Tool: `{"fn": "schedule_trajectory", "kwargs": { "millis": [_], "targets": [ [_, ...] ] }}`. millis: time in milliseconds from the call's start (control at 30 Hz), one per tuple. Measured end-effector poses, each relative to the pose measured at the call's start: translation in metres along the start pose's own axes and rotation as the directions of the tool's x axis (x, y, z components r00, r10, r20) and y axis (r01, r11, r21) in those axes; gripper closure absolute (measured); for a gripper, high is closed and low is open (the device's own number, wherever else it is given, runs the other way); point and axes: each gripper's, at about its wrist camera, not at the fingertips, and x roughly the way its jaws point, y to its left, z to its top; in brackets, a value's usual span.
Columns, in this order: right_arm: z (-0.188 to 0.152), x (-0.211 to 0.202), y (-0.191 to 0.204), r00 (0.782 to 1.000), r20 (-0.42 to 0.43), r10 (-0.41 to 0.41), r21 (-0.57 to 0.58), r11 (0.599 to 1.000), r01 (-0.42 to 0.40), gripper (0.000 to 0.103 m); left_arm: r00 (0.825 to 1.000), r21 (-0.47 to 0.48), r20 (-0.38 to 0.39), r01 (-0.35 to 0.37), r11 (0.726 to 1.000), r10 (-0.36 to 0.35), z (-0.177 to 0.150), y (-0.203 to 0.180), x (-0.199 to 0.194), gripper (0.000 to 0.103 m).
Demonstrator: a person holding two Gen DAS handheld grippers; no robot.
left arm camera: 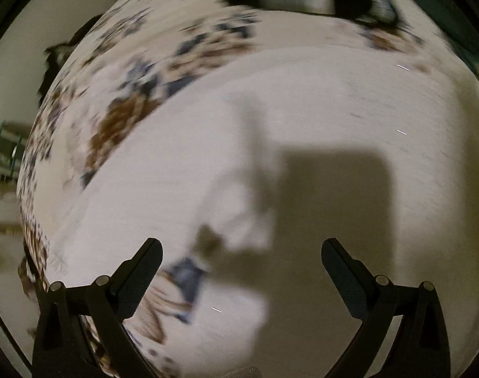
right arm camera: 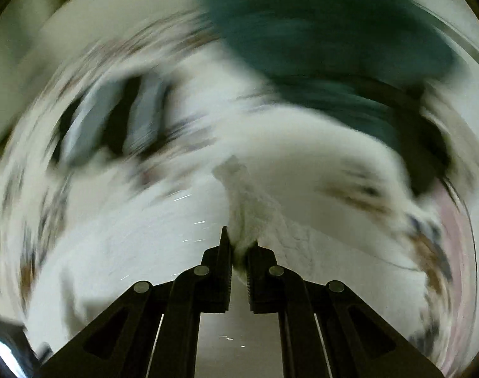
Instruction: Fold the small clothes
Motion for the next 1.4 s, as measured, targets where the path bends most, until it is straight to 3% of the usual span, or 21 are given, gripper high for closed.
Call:
{"fn": "schedule_trajectory", "kwargs": {
  "millis": [67,200,367,467,567,600,667,700,800,900,1067,1133,1167,1200,1267,1333,1400],
  "targets": [
    [-0.007,0.02,0.078,0.999,-0.037,0.031,-0.194,0.98,-0.038,0.096,1.0,-0.043,-0.005,-0.019,0.999,0.019,0.004,0.021,0.01,0.0],
    [-0.034,0.035,0.175,0.994,-0.091,0.053,-0.38,0.921,-0.083,0.096,0.999,-0.114,-0.03,-0.036,0.993,0.032,0.008,0.059,0.027,0.0],
    [-0.05,0.037,0.217,0.991,-0.113,0.073,-0.437,0.892,-0.115,0.096,0.998,-0.135,-0.048,-0.047,0.99,0.041,0.005,0.083,0.04,0.0],
    [-0.041,0.039,0.229,0.989,-0.122,0.078,-0.45,0.884,-0.125,0.096,0.998,-0.154,-0.059,-0.045,0.987,0.037,0.004,0.095,0.045,0.0],
    [-0.033,0.052,0.222,0.971,-0.214,0.105,-0.387,0.904,-0.183,0.093,0.998,-0.176,-0.063,-0.04,0.984,0.03,0.004,0.108,0.045,0.0],
    [-0.03,0.056,0.216,0.961,-0.247,0.122,-0.352,0.913,-0.206,0.087,0.998,-0.182,-0.061,-0.039,0.982,0.028,0.003,0.114,0.043,0.0],
    [-0.026,0.055,0.183,0.931,-0.306,0.199,-0.215,0.938,-0.271,0.06,0.998,-0.2,-0.057,-0.034,0.979,0.023,0.0,0.127,0.037,0.0],
    [-0.026,0.049,0.163,0.923,-0.306,0.233,-0.149,0.946,-0.288,0.041,0.998,-0.217,-0.056,-0.029,0.976,0.018,-0.005,0.138,0.032,0.0],
    [-0.037,0.031,0.111,0.92,-0.297,0.255,-0.032,0.961,-0.276,0.039,0.997,-0.279,-0.074,-0.021,0.96,0.001,-0.028,0.174,0.018,0.0],
    [-0.057,0.021,0.072,0.919,-0.317,0.235,0.04,0.971,-0.235,0.038,0.989,-0.367,-0.14,-0.011,0.93,-0.043,-0.062,0.219,0.013,0.0],
    [-0.106,0.029,0.023,0.907,-0.395,0.146,0.109,0.988,-0.112,0.038,0.968,-0.58,-0.206,-0.003,0.814,-0.143,-0.125,0.3,0.025,0.0],
    [-0.123,0.035,0.012,0.895,-0.431,0.119,0.135,0.989,-0.066,0.038,0.963,-0.656,-0.201,0.005,0.755,-0.181,-0.142,0.325,0.039,0.0],
    [-0.13,0.036,0.009,0.89,-0.443,0.112,0.148,0.988,-0.051,0.038,0.957,-0.703,-0.184,0.031,0.711,-0.223,-0.149,0.336,0.048,0.0],
    [-0.134,0.037,0.008,0.887,-0.449,0.108,0.152,0.987,-0.043,0.038,0.952,-0.742,-0.164,0.053,0.668,-0.258,-0.155,0.344,0.056,0.007],
    [-0.142,0.039,0.011,0.883,-0.458,0.1,0.148,0.988,-0.035,0.038,0.939,-0.805,-0.109,0.109,0.583,-0.325,-0.161,0.354,0.072,0.01],
    [-0.146,0.039,0.018,0.882,-0.462,0.096,0.131,0.991,-0.04,0.038,0.932,-0.837,-0.077,0.133,0.53,-0.355,-0.162,0.359,0.085,0.024],
    [-0.151,0.04,0.028,0.877,-0.47,0.102,0.107,0.993,-0.058,0.038,0.921,-0.878,-0.028,0.164,0.45,-0.389,-0.161,0.364,0.097,0.041]
  ]
}}
